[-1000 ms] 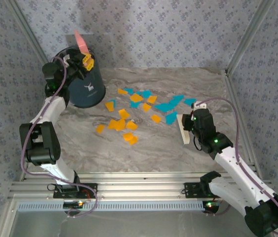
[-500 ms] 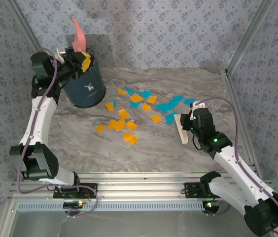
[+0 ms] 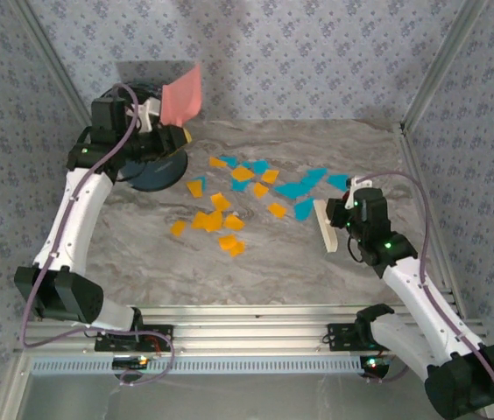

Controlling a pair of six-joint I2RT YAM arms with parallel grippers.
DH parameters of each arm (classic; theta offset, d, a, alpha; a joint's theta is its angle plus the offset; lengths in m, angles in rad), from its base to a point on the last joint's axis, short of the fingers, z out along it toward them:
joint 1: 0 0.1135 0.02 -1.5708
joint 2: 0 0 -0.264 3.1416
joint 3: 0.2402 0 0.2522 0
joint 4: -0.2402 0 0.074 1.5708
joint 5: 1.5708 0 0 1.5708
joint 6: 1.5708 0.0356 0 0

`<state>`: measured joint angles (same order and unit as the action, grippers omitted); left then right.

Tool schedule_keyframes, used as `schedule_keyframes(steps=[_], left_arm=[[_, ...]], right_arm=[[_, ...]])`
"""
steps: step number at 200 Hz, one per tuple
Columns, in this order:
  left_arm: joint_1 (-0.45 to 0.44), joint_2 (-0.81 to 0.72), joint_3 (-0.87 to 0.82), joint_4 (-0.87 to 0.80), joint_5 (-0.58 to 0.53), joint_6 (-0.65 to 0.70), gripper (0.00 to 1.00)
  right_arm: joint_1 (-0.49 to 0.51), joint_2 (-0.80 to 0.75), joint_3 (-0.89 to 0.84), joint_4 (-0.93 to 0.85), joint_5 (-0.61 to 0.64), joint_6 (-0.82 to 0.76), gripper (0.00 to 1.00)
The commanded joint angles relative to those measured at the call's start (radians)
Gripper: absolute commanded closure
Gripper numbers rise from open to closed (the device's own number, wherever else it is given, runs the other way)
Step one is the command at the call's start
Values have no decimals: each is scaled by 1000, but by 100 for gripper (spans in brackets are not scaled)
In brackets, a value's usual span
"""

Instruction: Sweep away the paper scraps from the table

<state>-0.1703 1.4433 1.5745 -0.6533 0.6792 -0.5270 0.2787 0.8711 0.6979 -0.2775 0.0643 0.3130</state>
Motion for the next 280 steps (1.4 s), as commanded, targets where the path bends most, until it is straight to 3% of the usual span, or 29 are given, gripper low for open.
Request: schedule_keyframes(steps=[1,36,116,171,280], left_arm=[[-72,-28,22,-131,-70,236,100],[-225,-2,2,-196,-272,412,100],[-405,126,-57,-287,-382,668,100],[-533,301,-19,-419,-507,732,100],[-591,461,35,-555,-538,723,100]], right_arm=[[-49,-18,6,50,-62,-18,100],[-115,-6,12,61,-68,-39,100],[-213,72,31,153,-8,-151,100],[-210,154,26,279,-21,-275,100],[-130,315,65,394,-25,-448,100]])
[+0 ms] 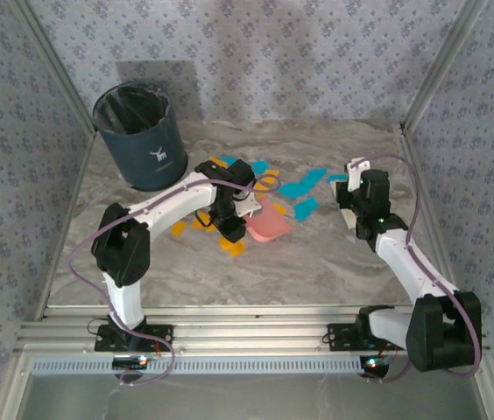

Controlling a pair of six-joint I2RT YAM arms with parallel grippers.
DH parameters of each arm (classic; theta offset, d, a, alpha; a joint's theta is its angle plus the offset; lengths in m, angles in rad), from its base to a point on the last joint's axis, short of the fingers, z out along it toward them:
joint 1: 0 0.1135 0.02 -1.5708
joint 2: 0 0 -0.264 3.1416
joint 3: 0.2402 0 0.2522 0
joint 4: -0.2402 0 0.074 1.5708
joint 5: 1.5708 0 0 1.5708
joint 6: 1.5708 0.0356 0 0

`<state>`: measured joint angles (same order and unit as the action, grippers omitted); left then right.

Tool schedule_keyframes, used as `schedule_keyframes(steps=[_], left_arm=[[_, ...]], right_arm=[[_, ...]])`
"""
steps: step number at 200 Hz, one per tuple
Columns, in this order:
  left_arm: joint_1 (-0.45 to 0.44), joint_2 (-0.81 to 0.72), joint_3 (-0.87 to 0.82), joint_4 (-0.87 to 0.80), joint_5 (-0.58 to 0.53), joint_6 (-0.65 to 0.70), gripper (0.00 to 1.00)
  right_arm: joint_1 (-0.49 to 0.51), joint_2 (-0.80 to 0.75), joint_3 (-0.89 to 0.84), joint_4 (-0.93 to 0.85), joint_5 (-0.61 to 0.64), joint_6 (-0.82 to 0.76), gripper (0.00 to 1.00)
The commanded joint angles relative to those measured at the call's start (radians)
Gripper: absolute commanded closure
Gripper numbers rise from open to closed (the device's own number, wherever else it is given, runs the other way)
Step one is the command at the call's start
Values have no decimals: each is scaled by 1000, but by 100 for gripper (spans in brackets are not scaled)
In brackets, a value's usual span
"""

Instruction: Sweep away the paper scraps from the table

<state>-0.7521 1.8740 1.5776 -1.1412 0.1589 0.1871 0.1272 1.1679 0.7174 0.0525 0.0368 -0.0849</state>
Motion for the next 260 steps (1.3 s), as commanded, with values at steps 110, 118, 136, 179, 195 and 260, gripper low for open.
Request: schedule_keyframes(steps=[110,118,136,179,195,260], left_arm=[[-9,117,72,-106,-33,-4,100],[-9,119,72,-106,-29,-5,100],[-7,127,76,-106,-20,-8,100],[-5,133,65,-96,9,-1,100],[-5,142,63,-96,10,-1,100],[-4,154,56,-94,3,-5,100]], right_arm=[[124,105,59,107,71,-87,100],[130,107,59,105,70,-90,100],[142,108,55,100,65,-89,100],[184,102,45,76,41,-84,100],[203,94,42,66,35,-78,100],[275,37,21,29,3,-25,100]])
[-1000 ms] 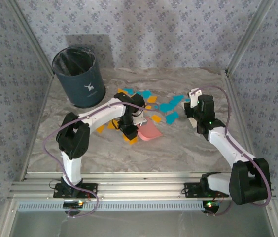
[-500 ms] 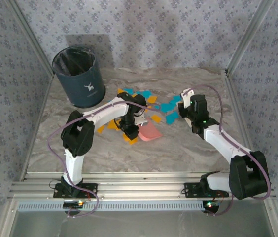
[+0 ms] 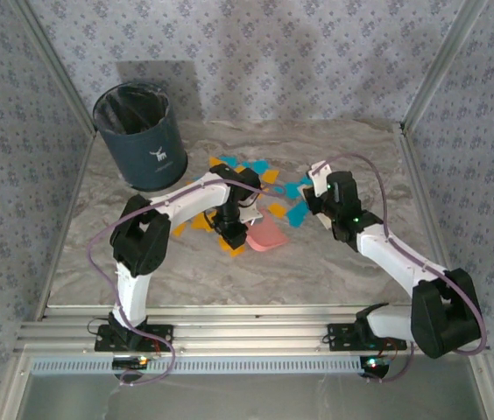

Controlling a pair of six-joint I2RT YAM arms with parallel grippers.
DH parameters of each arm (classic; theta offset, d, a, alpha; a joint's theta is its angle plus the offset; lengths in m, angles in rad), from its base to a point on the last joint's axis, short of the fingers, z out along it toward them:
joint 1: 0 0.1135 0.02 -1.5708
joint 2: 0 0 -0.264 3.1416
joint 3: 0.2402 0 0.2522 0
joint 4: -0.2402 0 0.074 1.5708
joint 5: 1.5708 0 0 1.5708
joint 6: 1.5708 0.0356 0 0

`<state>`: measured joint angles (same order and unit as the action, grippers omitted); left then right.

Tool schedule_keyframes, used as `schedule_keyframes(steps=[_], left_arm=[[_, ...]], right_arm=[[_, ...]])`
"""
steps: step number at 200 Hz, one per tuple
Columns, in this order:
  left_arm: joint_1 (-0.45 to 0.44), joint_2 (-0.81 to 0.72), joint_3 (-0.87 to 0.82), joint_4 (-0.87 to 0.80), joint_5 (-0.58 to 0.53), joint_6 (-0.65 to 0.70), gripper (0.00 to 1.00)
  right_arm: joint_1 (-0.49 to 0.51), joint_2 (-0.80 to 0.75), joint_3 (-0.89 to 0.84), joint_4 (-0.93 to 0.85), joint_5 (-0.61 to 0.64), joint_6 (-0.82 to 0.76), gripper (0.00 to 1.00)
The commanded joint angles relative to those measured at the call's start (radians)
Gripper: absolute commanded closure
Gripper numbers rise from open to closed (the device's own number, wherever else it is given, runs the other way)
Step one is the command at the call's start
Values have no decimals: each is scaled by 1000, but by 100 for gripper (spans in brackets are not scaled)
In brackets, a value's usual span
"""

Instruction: Sweep away the paper scraps from the table

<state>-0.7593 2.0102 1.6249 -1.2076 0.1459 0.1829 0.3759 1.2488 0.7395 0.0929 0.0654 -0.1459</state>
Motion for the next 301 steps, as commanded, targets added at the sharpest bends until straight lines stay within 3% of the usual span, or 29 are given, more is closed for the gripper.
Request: schedule_keyframes(steps=[1,131,162,221,301], left_arm=[[3,18,8,-28,16,0,100],[4,22,0,-26,-7,-3,100],[4,18,-2,-25,-9,-3,100],[8,9,-5,-21,-12,-7,100],[10,9,-10,-17,-15,-7,100]], right_arm=[[28,-44,-1,-12,-25,37,100],[124,-130,-25,4,-57,138,100],[122,-180,-29,1,31,138,100],[118,-129,22,-72,343,102,100],[115,8,52,-58,319,80,100]])
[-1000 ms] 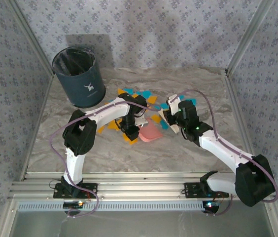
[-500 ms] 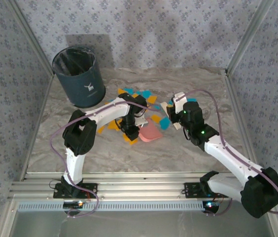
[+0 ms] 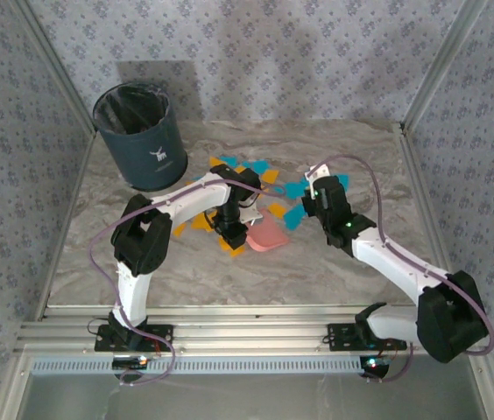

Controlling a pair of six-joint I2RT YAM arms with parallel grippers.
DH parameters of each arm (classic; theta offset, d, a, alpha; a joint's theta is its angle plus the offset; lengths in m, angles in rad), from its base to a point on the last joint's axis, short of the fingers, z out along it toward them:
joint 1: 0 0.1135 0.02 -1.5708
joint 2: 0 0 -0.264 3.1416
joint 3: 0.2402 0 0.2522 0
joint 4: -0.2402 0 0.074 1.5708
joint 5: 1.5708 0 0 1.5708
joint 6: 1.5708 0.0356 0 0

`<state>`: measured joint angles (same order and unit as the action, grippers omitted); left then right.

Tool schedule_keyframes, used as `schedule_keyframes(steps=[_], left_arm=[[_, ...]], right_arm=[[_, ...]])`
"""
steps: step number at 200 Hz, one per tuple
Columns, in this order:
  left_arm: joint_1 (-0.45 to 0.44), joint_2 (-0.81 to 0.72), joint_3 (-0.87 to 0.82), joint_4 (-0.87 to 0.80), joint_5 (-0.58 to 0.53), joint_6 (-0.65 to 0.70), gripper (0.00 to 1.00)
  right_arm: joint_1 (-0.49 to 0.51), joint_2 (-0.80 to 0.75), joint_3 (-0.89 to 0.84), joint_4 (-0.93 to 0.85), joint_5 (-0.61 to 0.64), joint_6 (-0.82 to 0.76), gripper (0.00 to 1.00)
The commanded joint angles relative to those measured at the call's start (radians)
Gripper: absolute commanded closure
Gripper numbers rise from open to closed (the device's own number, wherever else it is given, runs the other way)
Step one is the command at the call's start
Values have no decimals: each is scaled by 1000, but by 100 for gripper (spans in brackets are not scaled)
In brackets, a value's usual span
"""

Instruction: Sweep away the paper scraps from the table

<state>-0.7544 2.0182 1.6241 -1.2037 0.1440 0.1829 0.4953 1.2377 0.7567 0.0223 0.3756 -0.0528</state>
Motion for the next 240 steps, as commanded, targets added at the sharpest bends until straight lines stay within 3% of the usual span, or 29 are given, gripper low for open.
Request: schedule_keyframes(steps=[1,62,144,240], left_arm=[[6,0,-10,-21,-13,-8,100],[6,-1,-12,-19,-9,-8,100],[7,1,-9,-22,-8,-10,100],[7,2,-10,-22,-15,-13,100]], right_arm=[[-5,20,34,13,7,-13,100],[1,13,16,4,-207,4,100],[9,-26,8,-21,-392,40,100],[11,-53,17,-36,-525,82,100]])
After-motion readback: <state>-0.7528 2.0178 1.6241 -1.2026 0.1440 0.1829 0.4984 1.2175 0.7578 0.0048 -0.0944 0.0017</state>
